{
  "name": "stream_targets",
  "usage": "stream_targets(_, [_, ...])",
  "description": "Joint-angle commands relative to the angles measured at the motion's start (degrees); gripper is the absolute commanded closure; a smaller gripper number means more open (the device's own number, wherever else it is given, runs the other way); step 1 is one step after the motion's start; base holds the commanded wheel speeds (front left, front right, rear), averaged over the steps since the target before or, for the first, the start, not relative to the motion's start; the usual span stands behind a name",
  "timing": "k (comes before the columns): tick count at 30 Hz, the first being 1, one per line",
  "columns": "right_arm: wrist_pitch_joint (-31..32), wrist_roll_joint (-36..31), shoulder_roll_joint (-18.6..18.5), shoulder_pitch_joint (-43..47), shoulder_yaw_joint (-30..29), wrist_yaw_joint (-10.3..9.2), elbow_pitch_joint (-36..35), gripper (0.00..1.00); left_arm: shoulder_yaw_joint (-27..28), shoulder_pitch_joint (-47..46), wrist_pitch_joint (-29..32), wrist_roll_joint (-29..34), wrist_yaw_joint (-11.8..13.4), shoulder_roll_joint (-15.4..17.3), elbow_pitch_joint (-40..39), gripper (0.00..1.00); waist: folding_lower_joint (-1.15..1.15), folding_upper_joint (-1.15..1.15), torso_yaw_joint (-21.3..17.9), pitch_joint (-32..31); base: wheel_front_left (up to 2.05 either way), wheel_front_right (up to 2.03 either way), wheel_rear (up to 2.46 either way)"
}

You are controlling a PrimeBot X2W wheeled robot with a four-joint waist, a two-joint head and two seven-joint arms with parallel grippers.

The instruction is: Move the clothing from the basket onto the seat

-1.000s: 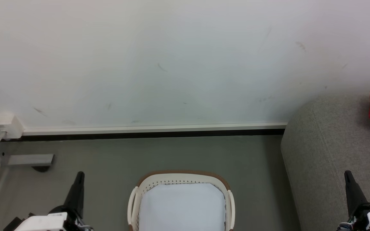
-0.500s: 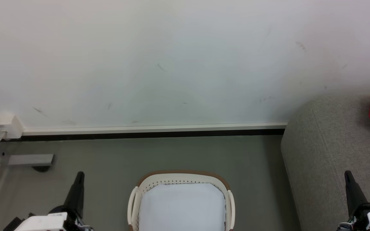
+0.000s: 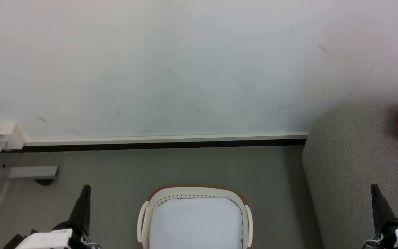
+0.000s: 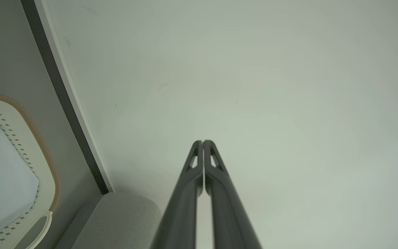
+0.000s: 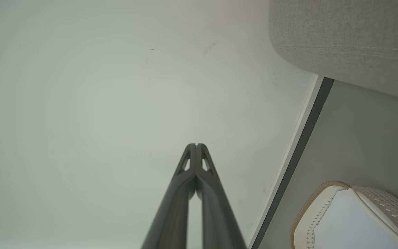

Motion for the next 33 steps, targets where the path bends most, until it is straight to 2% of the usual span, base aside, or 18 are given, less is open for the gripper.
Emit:
stream_targets(1, [0.13, -0.47, 0.03, -0.73, -0.25, -0.12, -0.18, 1.0, 0.11, -0.49, 0.21, -0.82, -0.25, 0.41, 0.0, 1.0, 0.0, 0.0, 0.0, 0.0, 0.0, 0.0, 0.0])
stream_targets(33, [0.21, -0.52, 0.04, -0.74, -0.31, -0.12, -0.17, 1.0, 0.1, -0.49, 0.22, -0.82, -0.25, 0.41, -0.01, 1.0, 0.0, 0.0, 0.0, 0.0, 0.0, 0.0, 0.0])
